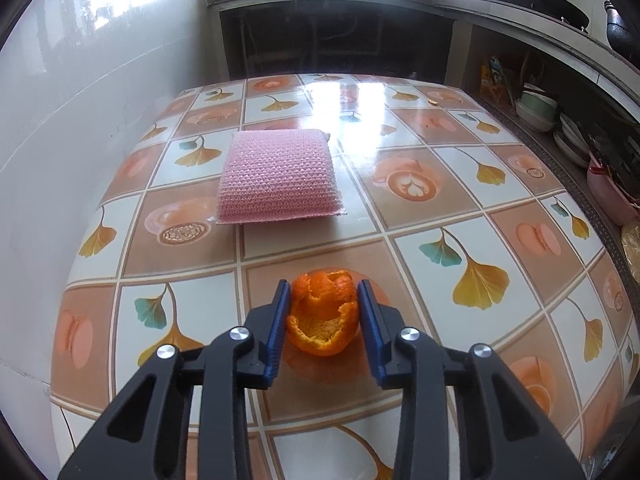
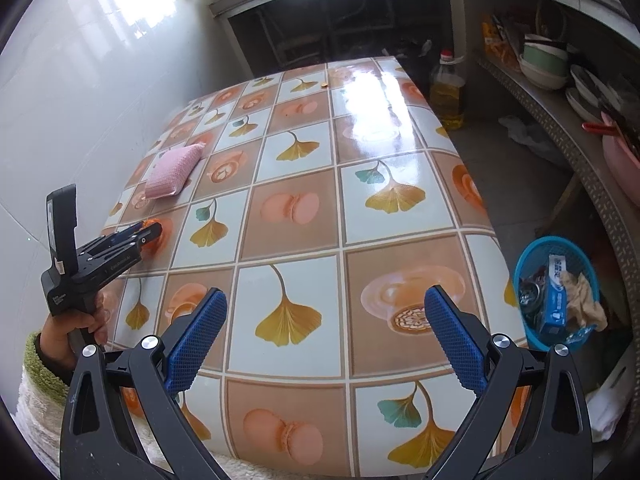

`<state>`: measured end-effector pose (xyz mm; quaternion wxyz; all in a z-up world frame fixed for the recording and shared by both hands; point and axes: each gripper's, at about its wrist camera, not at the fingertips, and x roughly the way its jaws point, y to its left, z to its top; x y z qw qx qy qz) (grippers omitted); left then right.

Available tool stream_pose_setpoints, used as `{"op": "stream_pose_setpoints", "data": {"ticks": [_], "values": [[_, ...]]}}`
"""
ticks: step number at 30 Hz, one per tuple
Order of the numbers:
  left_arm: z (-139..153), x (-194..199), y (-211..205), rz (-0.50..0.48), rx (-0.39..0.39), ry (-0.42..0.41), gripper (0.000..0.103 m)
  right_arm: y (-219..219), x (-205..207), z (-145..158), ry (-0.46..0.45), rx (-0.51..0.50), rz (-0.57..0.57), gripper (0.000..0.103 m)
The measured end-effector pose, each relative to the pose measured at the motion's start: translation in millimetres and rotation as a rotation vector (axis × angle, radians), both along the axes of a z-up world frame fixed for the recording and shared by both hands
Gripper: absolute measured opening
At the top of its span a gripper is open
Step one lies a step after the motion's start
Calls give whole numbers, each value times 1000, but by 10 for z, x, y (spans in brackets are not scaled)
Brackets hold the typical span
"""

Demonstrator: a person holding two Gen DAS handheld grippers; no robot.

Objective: Collect trash
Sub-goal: 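Grasp the orange peel with the left gripper while the right gripper grasps the pink sponge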

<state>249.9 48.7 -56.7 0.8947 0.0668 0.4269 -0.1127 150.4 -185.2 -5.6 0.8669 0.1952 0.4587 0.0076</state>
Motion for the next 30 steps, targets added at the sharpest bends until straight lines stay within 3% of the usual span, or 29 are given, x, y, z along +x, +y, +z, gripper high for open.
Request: {"op": "stream_pose_setpoints", "data": {"ticks": [8,13,19,23,30], "values": [[39,-49,64,7,-30,-4,22,10,65,111,-11,5,18,95],[42,-154,172,14,-51,-4,21,77,390,221,6,73,89,95],[42,-335,372,52,-90,-2,21,381,1198,296,57,239,200,95],[34,-469,528,80,-121,1,21,815,1932,234,128,307,270,95],[23,-624,712,99,-154,7,21,1684,2849,-125,259,201,312,95]]}}
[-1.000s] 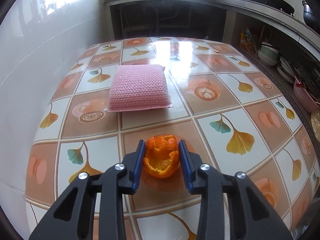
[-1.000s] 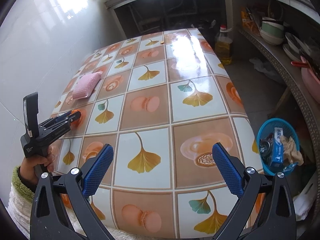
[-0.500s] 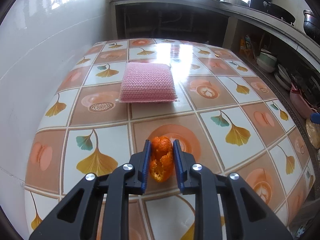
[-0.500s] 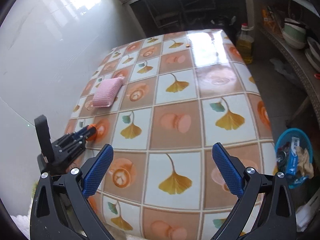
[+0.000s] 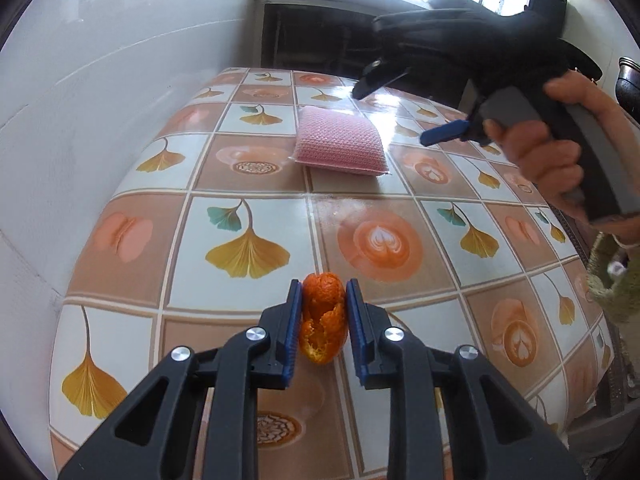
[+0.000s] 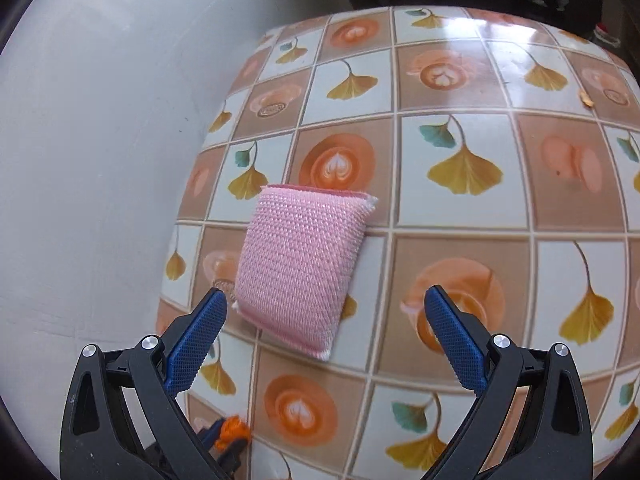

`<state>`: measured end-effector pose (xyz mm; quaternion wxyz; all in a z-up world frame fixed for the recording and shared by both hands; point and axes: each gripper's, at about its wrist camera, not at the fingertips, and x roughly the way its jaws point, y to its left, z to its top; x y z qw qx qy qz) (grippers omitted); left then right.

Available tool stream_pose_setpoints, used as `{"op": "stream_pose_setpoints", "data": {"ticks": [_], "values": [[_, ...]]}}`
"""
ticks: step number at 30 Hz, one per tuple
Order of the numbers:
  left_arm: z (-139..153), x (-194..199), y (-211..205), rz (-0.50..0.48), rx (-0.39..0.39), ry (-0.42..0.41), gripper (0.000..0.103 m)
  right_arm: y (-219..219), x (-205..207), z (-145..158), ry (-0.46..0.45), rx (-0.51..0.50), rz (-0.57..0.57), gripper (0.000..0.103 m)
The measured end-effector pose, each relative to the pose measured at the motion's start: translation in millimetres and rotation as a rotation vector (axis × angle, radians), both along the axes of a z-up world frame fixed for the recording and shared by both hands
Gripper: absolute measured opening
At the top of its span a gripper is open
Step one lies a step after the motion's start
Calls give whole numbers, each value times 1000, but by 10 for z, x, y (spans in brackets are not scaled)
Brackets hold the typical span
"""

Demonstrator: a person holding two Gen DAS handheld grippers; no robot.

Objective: Collect trash
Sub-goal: 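Grasp the orange peel with the left gripper while the right gripper grasps the pink sponge, then lift the orange peel and pink sponge and carry them toward the wastebasket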

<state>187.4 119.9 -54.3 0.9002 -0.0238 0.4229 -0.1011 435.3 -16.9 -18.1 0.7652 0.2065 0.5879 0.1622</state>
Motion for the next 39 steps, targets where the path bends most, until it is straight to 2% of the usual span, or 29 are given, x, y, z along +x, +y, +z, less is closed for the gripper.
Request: {"op": "stream_pose_setpoints", "data": {"ticks": [4,8,15,17,20,25,31,36,39], "values": [[-1,-50,106,5,-17,7,21,314,239,-120,27,-45,28,95],[-4,-55,150,8,-35,12,21,586,350,-168,17,-140,50,95],[-9,-47,147,11,-51,13,21,936,294,-223,-80,-365,117,95],[-9,-40,157,9,-57,13,21,947,197,-237,-113,-413,147,89],[-1,-30,151,5,-55,13,21,809,5,-215,-137,-418,160,78],[7,-23,129,-3,-40,12,21,332,-401,-269,-129,-413,116,77],[45,-9,17,-16,-31,4,21,-380,-1070,-311,-115,-363,25,76],[76,5,-140,-43,-20,-1,21,-773,-1629,-299,-113,-328,-42,76],[104,5,-240,-61,-13,-4,21,-835,-1940,-228,-126,-320,-69,76]]}}
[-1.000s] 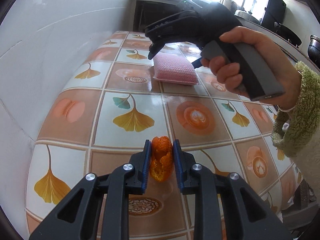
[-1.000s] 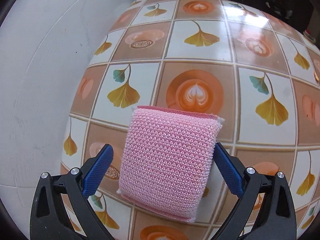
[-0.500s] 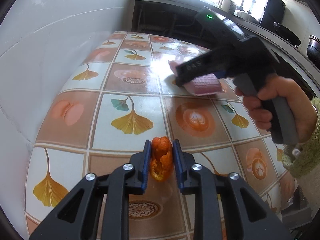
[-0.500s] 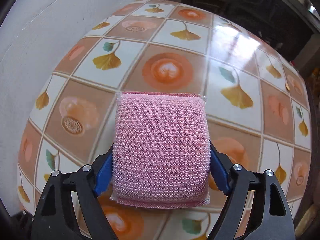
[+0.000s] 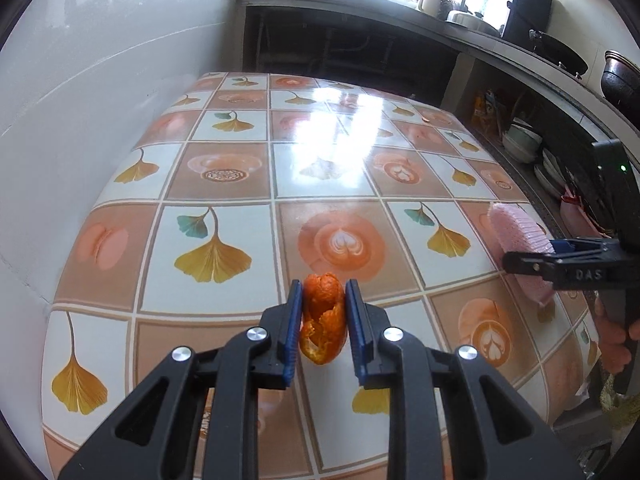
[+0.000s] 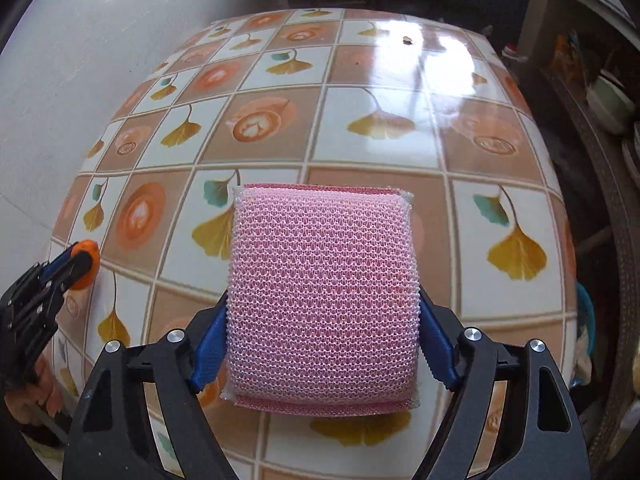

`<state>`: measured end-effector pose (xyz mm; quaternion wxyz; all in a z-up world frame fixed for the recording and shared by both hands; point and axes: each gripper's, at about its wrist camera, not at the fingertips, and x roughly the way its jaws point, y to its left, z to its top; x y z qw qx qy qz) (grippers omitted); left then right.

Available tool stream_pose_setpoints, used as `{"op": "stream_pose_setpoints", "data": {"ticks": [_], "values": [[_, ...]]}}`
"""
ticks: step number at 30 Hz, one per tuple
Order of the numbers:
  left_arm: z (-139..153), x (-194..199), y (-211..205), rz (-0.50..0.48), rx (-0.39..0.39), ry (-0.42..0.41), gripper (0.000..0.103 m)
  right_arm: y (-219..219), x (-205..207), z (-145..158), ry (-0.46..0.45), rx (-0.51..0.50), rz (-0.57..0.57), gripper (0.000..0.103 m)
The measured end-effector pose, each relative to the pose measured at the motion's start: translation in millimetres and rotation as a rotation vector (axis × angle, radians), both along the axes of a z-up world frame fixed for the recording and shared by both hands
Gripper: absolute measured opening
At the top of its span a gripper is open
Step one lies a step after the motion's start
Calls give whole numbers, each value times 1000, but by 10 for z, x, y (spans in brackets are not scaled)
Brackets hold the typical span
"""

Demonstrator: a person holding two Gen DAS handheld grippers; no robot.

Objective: Collect trash
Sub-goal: 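Lift the orange peel and pink sponge and carry them toward the wastebasket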

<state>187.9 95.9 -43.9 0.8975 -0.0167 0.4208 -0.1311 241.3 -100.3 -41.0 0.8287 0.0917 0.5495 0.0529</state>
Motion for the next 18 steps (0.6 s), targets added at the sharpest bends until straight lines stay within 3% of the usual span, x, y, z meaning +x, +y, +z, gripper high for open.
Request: {"op": "stream_pose_setpoints", "data": {"ticks": [18], "values": [[303,-85,-491,-88,10,-47,21,-445,-462,199,-87,126,-98,76]]}}
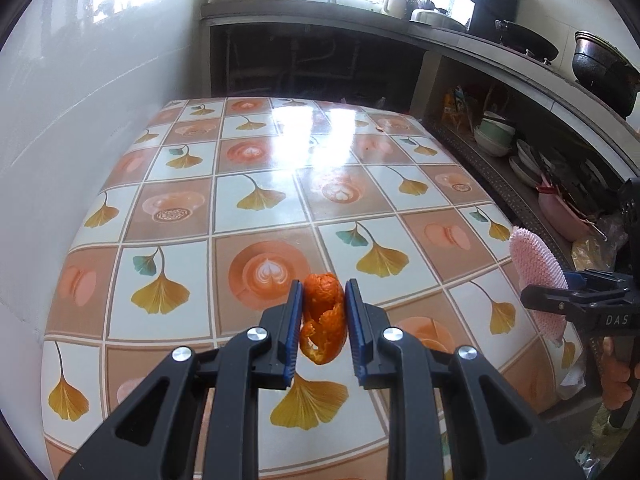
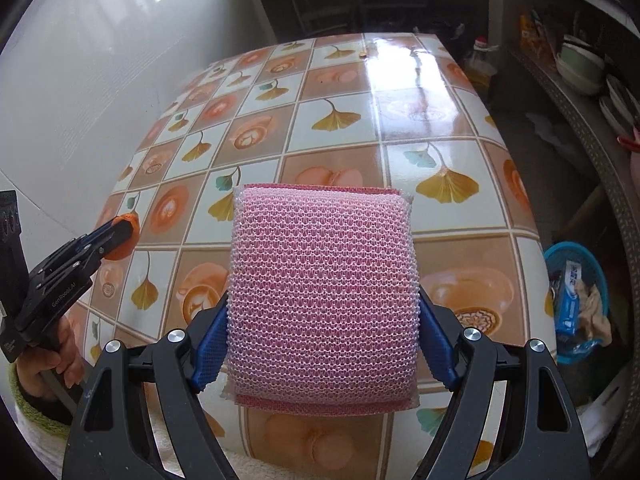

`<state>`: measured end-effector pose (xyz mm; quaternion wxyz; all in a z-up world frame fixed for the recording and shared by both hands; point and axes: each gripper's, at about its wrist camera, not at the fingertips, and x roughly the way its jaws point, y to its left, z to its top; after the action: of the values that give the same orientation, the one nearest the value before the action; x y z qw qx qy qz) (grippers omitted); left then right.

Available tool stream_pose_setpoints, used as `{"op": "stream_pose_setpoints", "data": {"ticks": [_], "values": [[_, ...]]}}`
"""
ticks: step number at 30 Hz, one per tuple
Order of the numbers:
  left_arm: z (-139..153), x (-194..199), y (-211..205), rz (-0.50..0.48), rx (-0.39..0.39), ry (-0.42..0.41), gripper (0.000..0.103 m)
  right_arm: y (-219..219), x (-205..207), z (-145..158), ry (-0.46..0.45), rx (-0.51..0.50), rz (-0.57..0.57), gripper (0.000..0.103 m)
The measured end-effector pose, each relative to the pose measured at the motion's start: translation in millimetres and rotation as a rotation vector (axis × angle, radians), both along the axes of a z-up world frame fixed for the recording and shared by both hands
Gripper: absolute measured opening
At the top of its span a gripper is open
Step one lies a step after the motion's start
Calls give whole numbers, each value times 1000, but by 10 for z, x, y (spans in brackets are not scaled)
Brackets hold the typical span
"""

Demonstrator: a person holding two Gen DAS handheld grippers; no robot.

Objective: Collect trash
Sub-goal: 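Lift the orange peel and pink sponge and carry them toward the wastebasket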

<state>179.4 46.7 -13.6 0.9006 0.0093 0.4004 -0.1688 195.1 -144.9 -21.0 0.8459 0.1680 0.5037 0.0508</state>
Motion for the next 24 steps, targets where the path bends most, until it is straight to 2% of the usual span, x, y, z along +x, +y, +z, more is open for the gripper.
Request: {"op": "stream_pose_setpoints", "data": {"ticks": [8,15,19,24], "values": [[128,-25,-299,-57,-5,-19,21,-348,-268,158,-49,33,-74,76],[260,-27,-720,-145,-13,-33,21,-843,-609,276,-95,51,-195,76],[352,-1,-1120,-235,-28,-33,21,-1263,-897,311,-116,47,-314,76],[443,66,-1708,-374,-61,-10,21,-1981,-1451,234,-112,35,-539,76]]}}
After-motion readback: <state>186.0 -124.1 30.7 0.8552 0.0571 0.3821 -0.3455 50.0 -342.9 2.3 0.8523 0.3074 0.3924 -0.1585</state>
